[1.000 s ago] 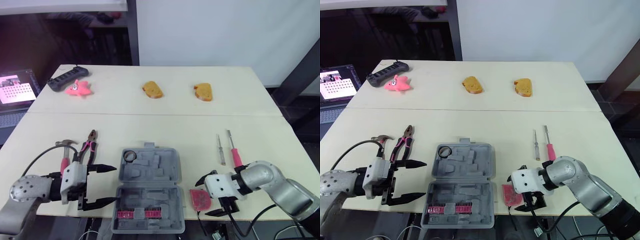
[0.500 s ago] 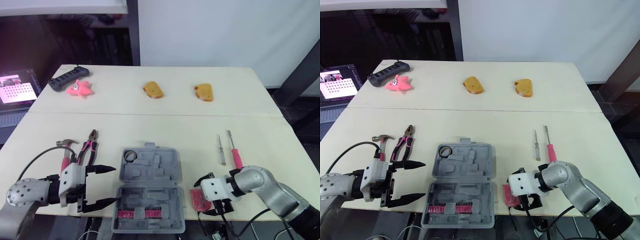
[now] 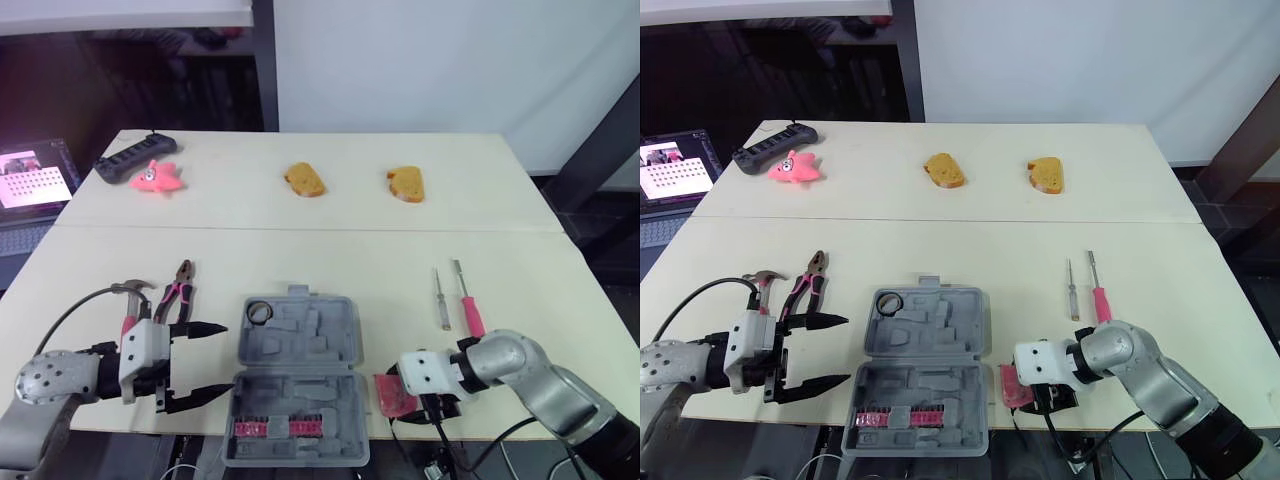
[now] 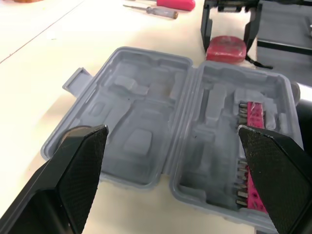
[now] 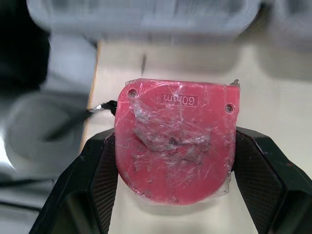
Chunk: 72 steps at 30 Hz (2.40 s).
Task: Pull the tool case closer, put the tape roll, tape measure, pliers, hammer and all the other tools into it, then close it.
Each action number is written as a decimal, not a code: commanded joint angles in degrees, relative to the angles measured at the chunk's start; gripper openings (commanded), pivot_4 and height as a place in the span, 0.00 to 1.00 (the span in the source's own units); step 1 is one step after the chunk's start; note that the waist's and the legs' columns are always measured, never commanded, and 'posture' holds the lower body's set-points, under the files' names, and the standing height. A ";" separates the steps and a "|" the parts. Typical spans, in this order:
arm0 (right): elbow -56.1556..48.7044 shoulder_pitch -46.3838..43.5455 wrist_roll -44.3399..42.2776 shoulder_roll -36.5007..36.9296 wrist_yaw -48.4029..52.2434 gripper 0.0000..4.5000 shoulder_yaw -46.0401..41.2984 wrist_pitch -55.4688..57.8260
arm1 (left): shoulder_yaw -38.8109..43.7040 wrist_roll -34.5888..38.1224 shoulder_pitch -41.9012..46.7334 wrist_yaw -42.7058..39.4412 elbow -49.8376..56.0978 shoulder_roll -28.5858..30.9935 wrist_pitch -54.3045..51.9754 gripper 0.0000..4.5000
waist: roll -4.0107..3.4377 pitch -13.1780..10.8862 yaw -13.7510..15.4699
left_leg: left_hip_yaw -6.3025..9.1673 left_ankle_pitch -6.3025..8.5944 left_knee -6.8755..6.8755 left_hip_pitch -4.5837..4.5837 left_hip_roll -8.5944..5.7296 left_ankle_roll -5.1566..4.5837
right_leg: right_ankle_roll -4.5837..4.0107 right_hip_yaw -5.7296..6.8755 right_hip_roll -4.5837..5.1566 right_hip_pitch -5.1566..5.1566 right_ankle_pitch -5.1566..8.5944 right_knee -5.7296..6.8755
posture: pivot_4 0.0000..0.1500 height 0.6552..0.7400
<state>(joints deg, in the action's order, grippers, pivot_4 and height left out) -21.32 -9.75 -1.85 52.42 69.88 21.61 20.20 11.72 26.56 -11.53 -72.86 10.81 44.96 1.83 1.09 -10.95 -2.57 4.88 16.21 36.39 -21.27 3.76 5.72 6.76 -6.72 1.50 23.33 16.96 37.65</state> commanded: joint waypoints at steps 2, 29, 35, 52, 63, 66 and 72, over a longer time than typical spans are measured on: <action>-4.63 -15.06 -7.52 -4.39 2.43 0.63 -1.83 14.70 | -0.22 -0.64 2.84 0.39 -3.75 -0.34 1.01 1.00 | -0.07 -0.04 -0.35 | 0.00 0.00 0.11 0.02 0.01 0.00 | -0.09 0.00 -0.03 0.02 -0.05 0.07 | 1.00 1.00; 21.83 -37.80 14.71 -21.71 -3.94 0.63 20.73 13.48 | -1.98 -2.12 3.38 4.71 -1.11 -1.51 -0.64 1.00 | -0.10 -0.06 -0.17 | 0.17 0.01 0.10 -0.14 0.02 -0.02 | -0.06 0.29 0.02 0.24 -0.06 0.46 | 1.00 1.00; 21.75 -37.44 15.72 -23.18 -3.36 0.63 20.74 13.64 | -1.95 -2.07 2.82 4.97 -0.17 -1.50 -1.15 1.00 | -0.10 -0.06 -0.21 | 0.17 0.01 0.10 -0.14 0.02 -0.02 | -0.06 0.29 0.02 0.24 -0.05 0.46 | 1.00 1.00; 21.19 -37.16 15.91 -23.42 -2.66 0.99 17.63 13.41 | -2.46 -1.67 2.10 4.34 1.26 -1.66 -3.04 1.00 | -0.10 -0.06 -1.41 | 0.20 0.01 0.08 -0.14 0.02 -0.02 | -0.05 0.29 0.01 0.24 -0.05 0.45 | 1.00 1.00; 16.68 -36.23 12.39 -22.51 -1.33 0.99 12.64 17.01 | -2.80 -1.88 3.70 3.69 0.06 -1.57 -3.09 1.00 | -0.12 -0.07 -1.39 | 0.20 0.01 0.07 -0.14 0.02 -0.02 | -0.05 0.29 0.02 0.24 -0.05 0.45 | 1.00 1.00; 15.55 -34.93 10.53 -22.59 -1.61 0.99 10.96 18.34 | -2.94 -1.87 4.20 3.76 -0.24 -1.52 -3.15 1.00 | -0.12 -0.07 -1.40 | 0.20 0.01 0.07 -0.14 0.02 -0.02 | -0.05 0.29 0.02 0.24 -0.05 0.45 | 1.00 1.00; 13.97 -30.41 5.96 -22.90 -3.76 0.58 6.04 17.32 | -3.06 -1.96 4.34 3.91 -0.68 -1.30 -2.86 1.00 | -0.11 -0.07 -1.40 | 0.21 0.01 0.07 -0.14 0.02 -0.02 | -0.05 0.29 0.02 0.24 -0.05 0.45 | 1.00 1.00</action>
<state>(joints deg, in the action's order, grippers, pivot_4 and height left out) -4.92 -40.22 5.87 29.80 67.09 30.70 38.65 8.34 24.28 -7.05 -68.71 9.55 43.18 -1.28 0.98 -11.02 -3.97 5.08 16.22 36.46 -21.42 3.78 5.70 6.71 -6.42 1.52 23.56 16.91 38.09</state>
